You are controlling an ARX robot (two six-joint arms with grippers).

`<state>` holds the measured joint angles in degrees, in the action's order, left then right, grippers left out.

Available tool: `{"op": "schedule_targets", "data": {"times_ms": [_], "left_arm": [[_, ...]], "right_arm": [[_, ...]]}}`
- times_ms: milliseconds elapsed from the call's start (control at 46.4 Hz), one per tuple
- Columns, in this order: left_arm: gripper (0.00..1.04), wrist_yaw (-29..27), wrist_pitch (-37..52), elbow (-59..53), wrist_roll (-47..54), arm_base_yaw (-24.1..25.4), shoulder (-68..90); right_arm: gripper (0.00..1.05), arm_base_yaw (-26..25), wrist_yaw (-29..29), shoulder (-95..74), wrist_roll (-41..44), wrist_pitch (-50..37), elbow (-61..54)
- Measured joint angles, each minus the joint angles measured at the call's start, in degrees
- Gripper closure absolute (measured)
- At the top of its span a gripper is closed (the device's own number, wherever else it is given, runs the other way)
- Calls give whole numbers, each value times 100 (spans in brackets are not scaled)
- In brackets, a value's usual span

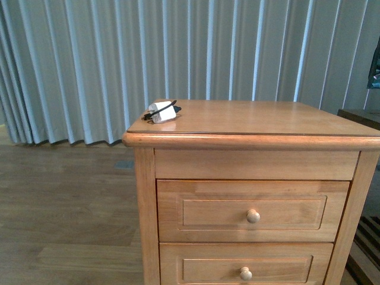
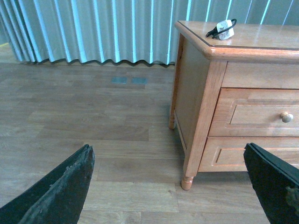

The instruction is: Put charger into drawer

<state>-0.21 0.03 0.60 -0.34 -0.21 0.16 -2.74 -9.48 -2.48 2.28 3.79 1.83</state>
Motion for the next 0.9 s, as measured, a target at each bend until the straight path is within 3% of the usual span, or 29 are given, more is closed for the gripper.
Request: {"op": "schedule_targets", "data": {"times_ms": [86,129,323,452,690,905], "left_arm": [[6,20,0,0,7,0,0],[6,7,0,0,7,0,2],[6,7,0,0,9,0,0],[6,9,0,0,9,2,0],[6,7,0,0,9,4,0],[6,7,0,0,9,4,0]], "right_arm": [[8,-479,-2124,-1047,557,516,308],[8,-328,-2645,-1558,726,317,306],[8,1104,-1051,-3672,752,-1821,387],[8,1661,-240,-4852,649,-2903,623],[8,2264,772,-7241,603,-4503,1460],[8,2371,1281,-8826,691,-5189,2328]]}}
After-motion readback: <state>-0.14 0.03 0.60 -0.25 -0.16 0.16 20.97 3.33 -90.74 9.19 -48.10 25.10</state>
